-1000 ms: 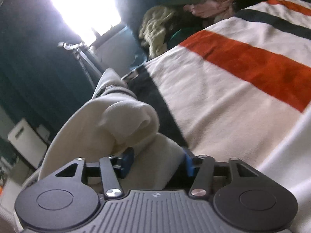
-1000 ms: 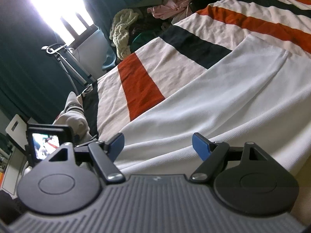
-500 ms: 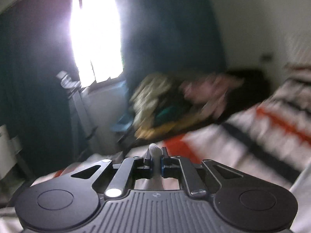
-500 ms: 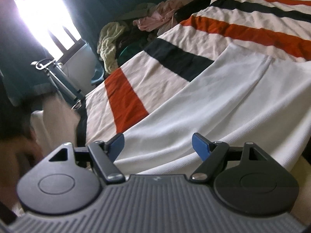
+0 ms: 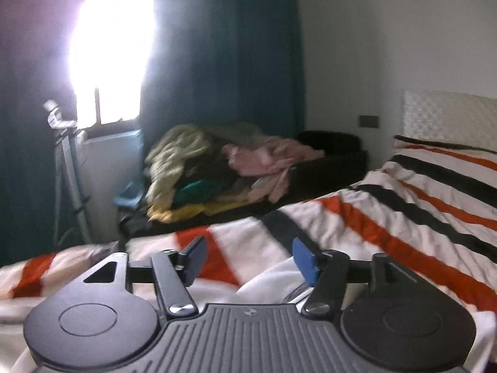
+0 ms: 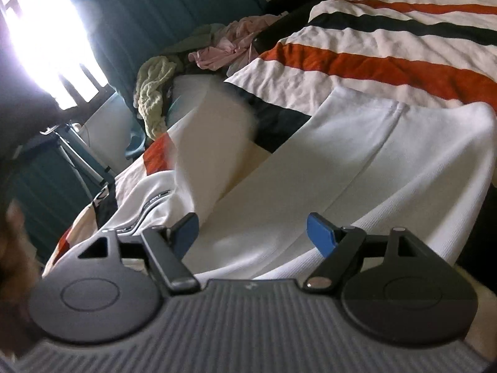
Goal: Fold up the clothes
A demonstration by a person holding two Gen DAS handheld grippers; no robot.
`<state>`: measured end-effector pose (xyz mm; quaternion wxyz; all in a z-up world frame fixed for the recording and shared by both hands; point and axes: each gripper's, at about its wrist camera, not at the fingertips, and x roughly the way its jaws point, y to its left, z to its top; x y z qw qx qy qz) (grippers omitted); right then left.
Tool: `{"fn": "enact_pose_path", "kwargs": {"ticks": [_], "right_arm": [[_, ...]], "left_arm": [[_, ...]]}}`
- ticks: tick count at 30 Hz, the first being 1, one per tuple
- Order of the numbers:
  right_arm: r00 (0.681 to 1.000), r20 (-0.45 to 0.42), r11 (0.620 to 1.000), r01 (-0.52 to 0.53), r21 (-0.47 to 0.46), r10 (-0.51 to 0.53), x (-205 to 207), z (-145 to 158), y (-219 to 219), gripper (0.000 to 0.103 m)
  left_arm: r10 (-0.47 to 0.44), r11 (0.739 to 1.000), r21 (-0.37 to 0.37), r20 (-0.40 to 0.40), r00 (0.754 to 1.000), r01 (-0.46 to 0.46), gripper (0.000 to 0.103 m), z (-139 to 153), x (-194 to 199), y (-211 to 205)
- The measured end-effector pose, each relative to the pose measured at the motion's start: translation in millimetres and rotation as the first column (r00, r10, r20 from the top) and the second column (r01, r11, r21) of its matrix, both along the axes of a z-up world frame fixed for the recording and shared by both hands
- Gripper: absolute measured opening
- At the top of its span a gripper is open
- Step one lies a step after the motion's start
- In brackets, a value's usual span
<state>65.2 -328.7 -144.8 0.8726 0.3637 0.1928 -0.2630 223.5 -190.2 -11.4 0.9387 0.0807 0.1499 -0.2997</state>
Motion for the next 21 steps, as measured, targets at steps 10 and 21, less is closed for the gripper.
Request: {"fn": "enact_pose_path", "kwargs": {"ticks": [10, 21], "right_arm": [[0.999, 0.029, 0.999, -0.024, 0.029, 0.023, -6.7, 6.3, 1.9, 0.079], [0.998, 0.036, 0.989, -0.06, 0.137, 0.056, -18.2, 23.2, -10.1, 0.08]], "left_arm": [[0.333, 0.942, -0.006, -0.097, 0.938, -0.335, 0.08, -17.2, -94.2, 198.2], [0.443, 0.892, -0.033, -0.134, 0.887, -0.45, 0.081, -39.4, -153.7, 263.0]]}}
